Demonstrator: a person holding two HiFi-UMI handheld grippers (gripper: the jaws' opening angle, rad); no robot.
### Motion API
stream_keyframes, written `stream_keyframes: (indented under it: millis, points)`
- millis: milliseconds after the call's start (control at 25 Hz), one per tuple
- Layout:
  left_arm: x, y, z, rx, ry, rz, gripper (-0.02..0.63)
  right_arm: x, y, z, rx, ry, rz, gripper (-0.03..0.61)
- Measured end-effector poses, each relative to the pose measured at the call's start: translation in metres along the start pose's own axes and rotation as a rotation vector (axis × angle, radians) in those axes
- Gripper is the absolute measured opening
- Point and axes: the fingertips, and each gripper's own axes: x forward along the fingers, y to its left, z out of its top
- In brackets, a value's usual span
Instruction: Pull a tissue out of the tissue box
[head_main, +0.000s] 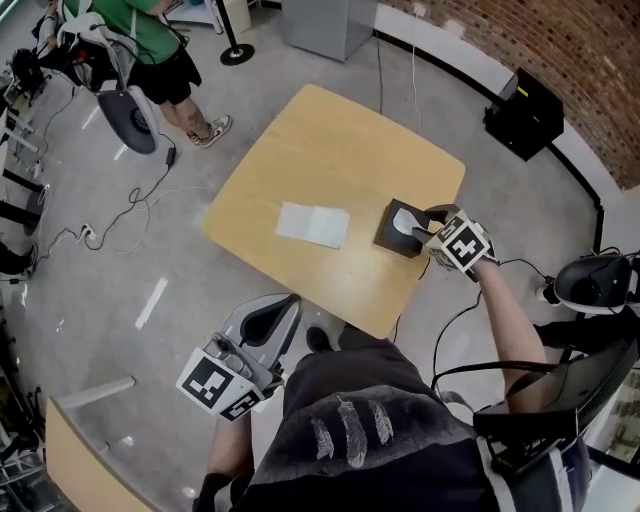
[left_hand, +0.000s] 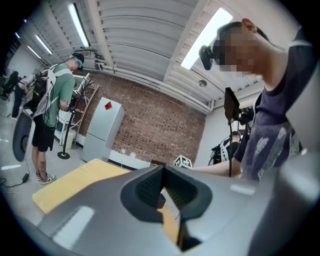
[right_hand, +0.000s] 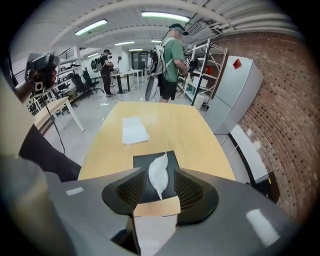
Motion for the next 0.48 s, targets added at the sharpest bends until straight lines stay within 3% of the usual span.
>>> stream_keyframes:
  millis: [280, 360, 440, 480]
  points:
    - [0.015, 0.005, 0.001, 0.002, 0.018, 0.032, 0.002, 0.027, -0.004, -0.013, -0.018, 0.066, 0.062, 0.169]
    - [0.019, 0.004, 0.001, 0.004, 0.019, 0.036, 0.002, 0.032, -0.005, -0.013, -0.035, 0.071, 0.064, 0.118]
    - [0.021, 0.003, 0.000, 0.009, 0.019, 0.040, 0.002, 0.034, -0.006, -0.012, -0.036, 0.062, 0.065, 0.014]
    - [0.022, 0.004, 0.000, 0.011, 0.019, 0.042, 0.002, 0.034, -0.005, -0.011, -0.032, 0.057, 0.073, 0.002]
